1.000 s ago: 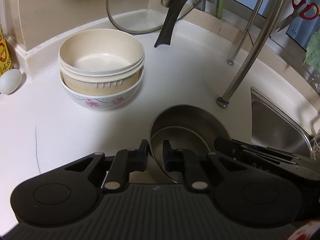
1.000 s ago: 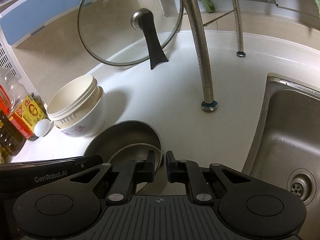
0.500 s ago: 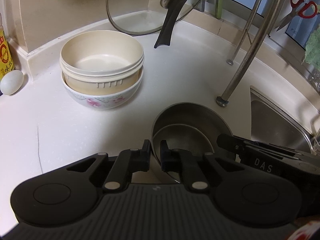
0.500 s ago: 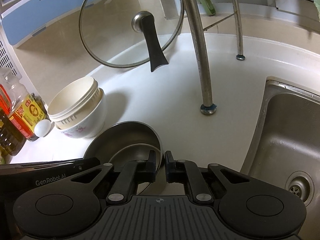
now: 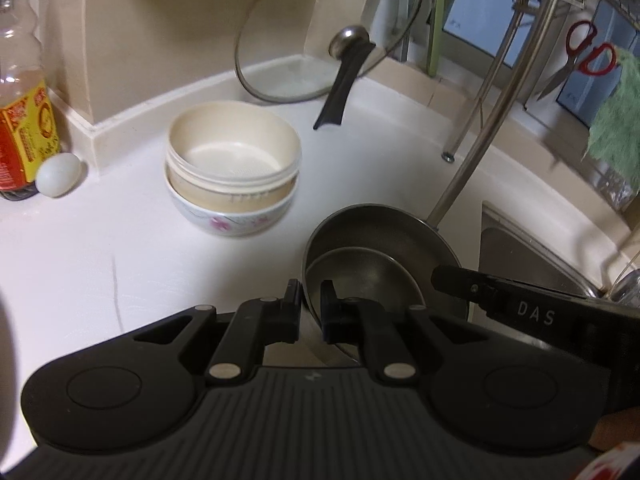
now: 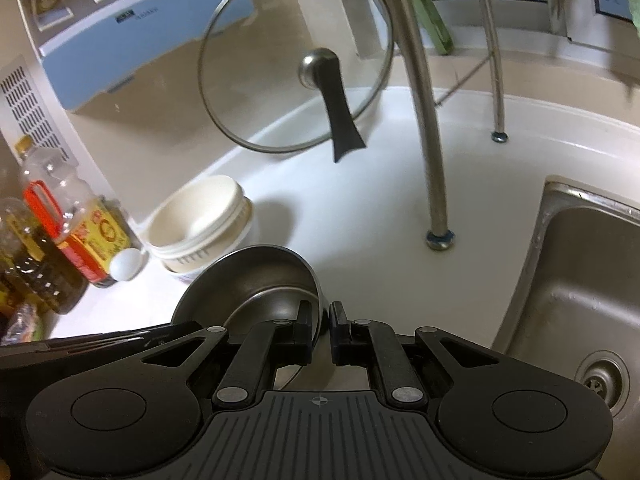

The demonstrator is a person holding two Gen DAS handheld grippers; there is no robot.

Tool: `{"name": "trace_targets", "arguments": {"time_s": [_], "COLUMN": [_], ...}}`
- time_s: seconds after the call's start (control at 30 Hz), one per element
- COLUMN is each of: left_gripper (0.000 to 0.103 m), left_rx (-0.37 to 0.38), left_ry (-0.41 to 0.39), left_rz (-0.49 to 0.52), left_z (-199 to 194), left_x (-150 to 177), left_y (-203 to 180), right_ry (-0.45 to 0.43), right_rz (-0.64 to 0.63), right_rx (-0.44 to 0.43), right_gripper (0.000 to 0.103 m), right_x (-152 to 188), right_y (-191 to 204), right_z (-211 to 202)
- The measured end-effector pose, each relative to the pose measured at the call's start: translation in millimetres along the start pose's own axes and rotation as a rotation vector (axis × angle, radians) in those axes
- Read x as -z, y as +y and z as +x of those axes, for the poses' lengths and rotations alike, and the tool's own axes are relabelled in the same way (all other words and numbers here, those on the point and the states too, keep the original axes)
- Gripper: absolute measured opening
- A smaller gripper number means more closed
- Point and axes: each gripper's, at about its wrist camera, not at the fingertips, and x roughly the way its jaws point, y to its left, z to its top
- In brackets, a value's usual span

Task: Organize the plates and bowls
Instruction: 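Lift the steel pot and carry it over the bowl stack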

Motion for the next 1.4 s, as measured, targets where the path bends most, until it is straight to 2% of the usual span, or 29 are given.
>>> {"name": "trace_targets", "arguments": {"time_s": [0.33, 0.63, 0.97, 1.4], "left_gripper": [0.009, 0.009, 0.009, 0.009], "left_rx": [-0.020, -0.042, -0.056, -0.066], "left_ry": [-0.076, -0.135, -0.135, -0.092], "left_rz": [-0.016, -0.021, -0.028, -0.039], "left_z": [-33, -32, -5, 26], "left_x": [-29, -73, -108, -119], "left_y": [17, 41, 67, 85], "right_ry": [-0.016, -0.031, 0.005, 0.077], "right_rz": [-0.011, -0.014, 0.020, 0.055], "right_rx": [-0.070, -0.111, -0.121, -0.105], "right_gripper": [0.009, 0.009, 0.009, 0.009], "right_x": [-33, -76, -111, -116], "right_y": [31, 54, 62, 60], "right_z": [-3, 19, 66, 106]}}
